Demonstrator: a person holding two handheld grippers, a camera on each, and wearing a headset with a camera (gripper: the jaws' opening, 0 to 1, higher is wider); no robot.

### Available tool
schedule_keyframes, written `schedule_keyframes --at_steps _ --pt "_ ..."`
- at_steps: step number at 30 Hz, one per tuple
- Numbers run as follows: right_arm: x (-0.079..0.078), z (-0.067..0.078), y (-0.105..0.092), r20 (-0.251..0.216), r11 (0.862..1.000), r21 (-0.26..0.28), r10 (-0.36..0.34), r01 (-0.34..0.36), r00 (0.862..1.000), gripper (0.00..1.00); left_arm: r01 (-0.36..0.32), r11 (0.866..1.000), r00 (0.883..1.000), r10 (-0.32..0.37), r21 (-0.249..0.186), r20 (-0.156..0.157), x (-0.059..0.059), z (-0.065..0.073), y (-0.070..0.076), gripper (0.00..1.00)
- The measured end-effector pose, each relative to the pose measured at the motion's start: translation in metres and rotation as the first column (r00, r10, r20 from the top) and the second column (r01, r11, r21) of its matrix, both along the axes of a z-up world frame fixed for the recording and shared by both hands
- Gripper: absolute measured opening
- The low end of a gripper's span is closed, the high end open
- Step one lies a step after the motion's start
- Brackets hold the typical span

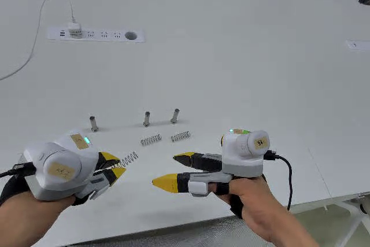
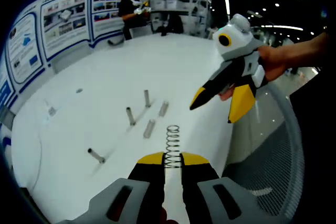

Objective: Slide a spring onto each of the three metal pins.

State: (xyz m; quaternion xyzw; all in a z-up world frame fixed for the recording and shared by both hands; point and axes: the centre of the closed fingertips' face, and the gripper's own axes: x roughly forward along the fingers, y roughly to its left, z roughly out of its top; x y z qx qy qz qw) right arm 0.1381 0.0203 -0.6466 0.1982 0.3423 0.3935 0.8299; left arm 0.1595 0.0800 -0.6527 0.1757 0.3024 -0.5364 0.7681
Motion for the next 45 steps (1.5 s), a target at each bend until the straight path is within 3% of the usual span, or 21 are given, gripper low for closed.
schedule_keyframes --at_steps 8,21,35,45 --pt "0.006 0.019 0.009 -0.013 0.995 0.096 0.007 -0.006 1.0 0.5 0.069 0.998 0.997 -0.069 -0.008 0.045 -0.008 0.016 -0.02 0.11" --pt "0.003 0.031 0.017 -0.048 0.98 0.195 0.035 -0.024 0.998 0.29 0.147 0.989 0.987 -0.145 -0.024 0.069 -0.022 0.025 -0.038 0.11" --pt "0.001 0.031 0.018 -0.064 0.978 0.205 0.046 -0.032 0.997 0.16 0.17 0.985 0.982 -0.17 0.0 0.078 -0.024 0.02 -0.036 0.1" --pt "0.005 0.036 0.019 -0.063 0.978 0.205 0.055 -0.041 0.996 0.13 0.196 0.98 0.978 -0.194 -0.019 0.082 -0.023 0.024 -0.042 0.1"
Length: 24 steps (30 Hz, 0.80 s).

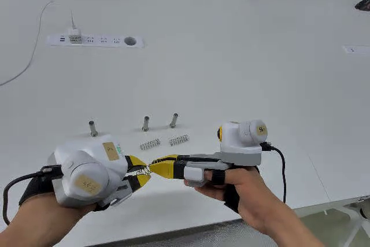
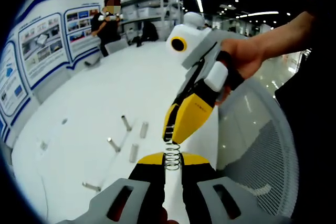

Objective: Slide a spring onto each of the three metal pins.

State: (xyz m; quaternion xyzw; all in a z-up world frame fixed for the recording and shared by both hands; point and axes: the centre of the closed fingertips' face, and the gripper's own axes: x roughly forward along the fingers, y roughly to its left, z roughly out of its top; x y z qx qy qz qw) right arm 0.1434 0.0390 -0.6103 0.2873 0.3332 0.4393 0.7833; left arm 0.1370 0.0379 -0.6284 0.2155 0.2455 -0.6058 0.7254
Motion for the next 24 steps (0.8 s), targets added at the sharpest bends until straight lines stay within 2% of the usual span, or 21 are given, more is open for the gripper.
schedule_keyframes --at_steps 5,8,10,12,13,15,16,20,24 --pt "0.001 0.007 -0.003 0.03 0.999 -0.032 0.041 -0.04 0.999 0.13 0.039 0.999 0.999 -0.039 -0.026 0.002 0.003 0.008 -0.004 0.1" --pt "-0.001 0.008 -0.005 0.069 0.99 -0.098 0.106 -0.099 0.992 0.13 0.078 0.996 0.997 -0.078 -0.032 -0.005 0.001 0.009 -0.006 0.1" --pt "-0.002 0.007 -0.005 0.078 0.982 -0.138 0.14 -0.129 0.987 0.13 0.093 0.995 0.996 -0.093 -0.035 -0.002 0.001 0.009 -0.007 0.1" --pt "-0.005 0.004 -0.004 0.097 0.966 -0.195 0.192 -0.171 0.977 0.13 0.107 0.994 0.994 -0.107 -0.036 -0.002 0.0 0.01 -0.009 0.1" --pt "-0.006 0.003 -0.004 0.115 0.953 -0.233 0.223 -0.192 0.968 0.13 0.118 0.992 0.993 -0.118 -0.038 -0.005 -0.001 0.01 -0.01 0.1" --pt "-0.009 0.002 -0.002 0.122 0.937 -0.268 0.265 -0.225 0.957 0.13 0.132 0.99 0.991 -0.133 -0.038 -0.008 -0.003 0.011 -0.012 0.1" --pt "-0.01 0.001 -0.001 0.124 0.924 -0.296 0.29 -0.243 0.949 0.13 0.142 0.989 0.99 -0.143 -0.038 -0.005 -0.004 0.011 -0.013 0.1" --pt "-0.013 0.0 0.001 0.144 0.885 -0.36 0.365 -0.294 0.92 0.13 0.178 0.984 0.984 -0.178 -0.03 0.0 -0.009 0.01 -0.014 0.1" --pt "-0.016 0.003 0.002 0.163 0.844 -0.411 0.44 -0.345 0.883 0.13 0.194 0.98 0.98 -0.195 -0.052 -0.023 -0.013 0.011 -0.015 0.1"
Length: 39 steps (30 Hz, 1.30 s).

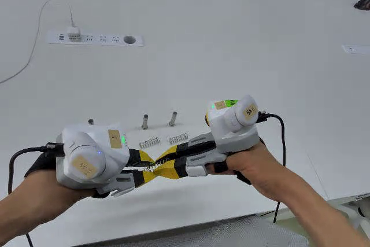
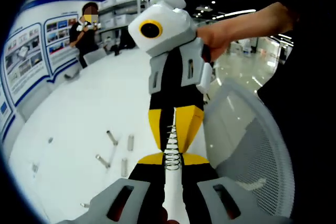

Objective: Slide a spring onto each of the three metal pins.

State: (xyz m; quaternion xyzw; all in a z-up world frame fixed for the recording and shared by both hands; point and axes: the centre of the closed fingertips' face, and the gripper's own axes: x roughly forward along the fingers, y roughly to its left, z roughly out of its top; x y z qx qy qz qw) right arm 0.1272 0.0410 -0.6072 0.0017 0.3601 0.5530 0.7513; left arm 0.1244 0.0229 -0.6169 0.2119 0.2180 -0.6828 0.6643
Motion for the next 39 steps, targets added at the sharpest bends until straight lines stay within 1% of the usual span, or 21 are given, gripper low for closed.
schedule_keyframes --at_steps 2,5,6,7,9,11,14,18,22,24,27,34,39 --pt "-0.001 0.001 -0.001 0.022 0.999 -0.024 0.042 -0.042 0.999 0.13 0.005 1.0 1.0 -0.005 -0.017 -0.017 -0.001 0.002 0.0 0.1" --pt "-0.003 0.005 -0.001 0.04 0.994 -0.049 0.101 -0.099 0.994 0.14 0.013 0.999 0.999 -0.015 -0.047 -0.036 -0.001 0.006 -0.001 0.1" --pt "-0.005 0.006 -0.002 0.046 0.991 -0.059 0.122 -0.12 0.991 0.14 0.012 0.998 0.999 -0.014 -0.054 -0.041 -0.001 0.007 -0.001 0.1" --pt "-0.005 0.006 -0.003 0.06 0.986 -0.082 0.152 -0.146 0.987 0.14 0.01 0.998 0.999 -0.013 -0.066 -0.048 0.0 0.009 -0.002 0.1" --pt "-0.005 0.008 -0.004 0.075 0.978 -0.109 0.187 -0.179 0.979 0.14 0.013 0.996 0.998 -0.018 -0.083 -0.057 0.001 0.012 -0.002 0.1" --pt "-0.005 0.011 -0.002 0.077 0.976 -0.114 0.195 -0.186 0.978 0.14 0.018 0.996 0.998 -0.023 -0.09 -0.055 0.001 0.014 -0.003 0.1" --pt "-0.005 0.012 -0.003 0.083 0.963 -0.146 0.239 -0.225 0.968 0.13 0.031 0.995 0.998 -0.037 -0.098 -0.058 -0.001 0.016 -0.004 0.1" --pt "-0.005 0.011 -0.003 0.089 0.954 -0.164 0.266 -0.249 0.96 0.13 0.04 0.994 0.997 -0.046 -0.102 -0.064 0.0 0.016 -0.004 0.1" --pt "-0.005 0.011 -0.001 0.105 0.949 -0.182 0.278 -0.257 0.955 0.13 0.047 0.994 0.996 -0.055 -0.1 -0.076 -0.001 0.015 -0.003 0.1" --pt "-0.007 0.01 0.0 0.103 0.945 -0.19 0.288 -0.265 0.952 0.12 0.05 0.994 0.995 -0.059 -0.098 -0.084 -0.003 0.014 -0.002 0.1" --pt "-0.008 0.008 0.001 0.082 0.944 -0.194 0.286 -0.266 0.955 0.12 0.051 0.994 0.994 -0.06 -0.098 -0.089 -0.006 0.013 -0.001 0.1" --pt "-0.011 0.003 0.008 0.067 0.937 -0.207 0.299 -0.28 0.952 0.12 0.02 0.994 0.993 -0.033 -0.109 -0.115 -0.008 0.006 0.005 0.11" --pt "-0.009 0.001 0.014 0.059 0.937 -0.207 0.298 -0.28 0.953 0.12 -0.013 0.995 0.994 0.002 -0.098 -0.113 -0.007 0.001 0.013 0.12"
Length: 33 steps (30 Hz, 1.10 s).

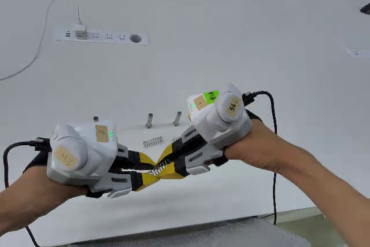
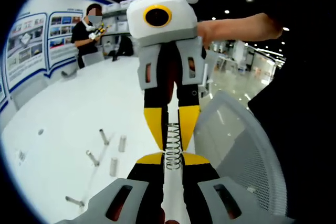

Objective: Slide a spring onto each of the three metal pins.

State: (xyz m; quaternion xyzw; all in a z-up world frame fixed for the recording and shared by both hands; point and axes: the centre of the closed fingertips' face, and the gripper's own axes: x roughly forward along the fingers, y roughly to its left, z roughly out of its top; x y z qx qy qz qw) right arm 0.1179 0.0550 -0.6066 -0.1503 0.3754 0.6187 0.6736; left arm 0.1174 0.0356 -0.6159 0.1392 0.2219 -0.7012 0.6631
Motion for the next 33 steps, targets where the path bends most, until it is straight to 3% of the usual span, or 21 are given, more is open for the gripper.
schedule_keyframes --at_steps 9,12,16,18,19,21,25,30,33 --pt "0.008 -0.007 0.005 -0.001 0.999 -0.019 -0.042 0.042 0.999 0.12 -0.116 0.993 0.993 0.117 0.012 -0.02 0.013 -0.013 0.022 0.17" --pt "0.019 -0.011 0.002 0.009 0.995 -0.035 -0.093 0.093 0.996 0.12 -0.181 0.983 0.983 0.182 0.016 -0.029 0.021 -0.017 0.032 0.18" --pt "0.028 -0.014 0.001 0.014 0.993 -0.042 -0.113 0.114 0.993 0.12 -0.258 0.966 0.966 0.259 0.03 -0.027 0.033 -0.022 0.047 0.21" --pt "0.032 -0.016 0.002 0.011 0.992 -0.041 -0.123 0.123 0.992 0.12 -0.278 0.959 0.961 0.277 0.056 0.013 0.038 -0.027 0.055 0.21" --pt "0.034 -0.016 0.002 0.012 0.991 -0.039 -0.129 0.129 0.992 0.12 -0.293 0.954 0.956 0.293 0.058 0.015 0.04 -0.028 0.057 0.21" --pt "0.038 -0.017 0.002 0.014 0.99 -0.034 -0.14 0.14 0.99 0.12 -0.331 0.942 0.943 0.332 0.054 -0.002 0.045 -0.029 0.063 0.23" --pt "0.045 -0.023 -0.001 0.03 0.986 -0.054 -0.153 0.155 0.988 0.12 -0.399 0.915 0.917 0.399 0.063 0.009 0.056 -0.032 0.077 0.25" --pt "0.055 -0.028 -0.007 0.042 0.983 -0.076 -0.166 0.169 0.985 0.12 -0.441 0.895 0.897 0.441 0.068 0.007 0.061 -0.035 0.089 0.27" --pt "0.064 -0.032 -0.01 0.084 0.979 -0.102 -0.167 0.175 0.982 0.12 -0.459 0.885 0.888 0.46 0.071 0.004 0.063 -0.037 0.094 0.28"
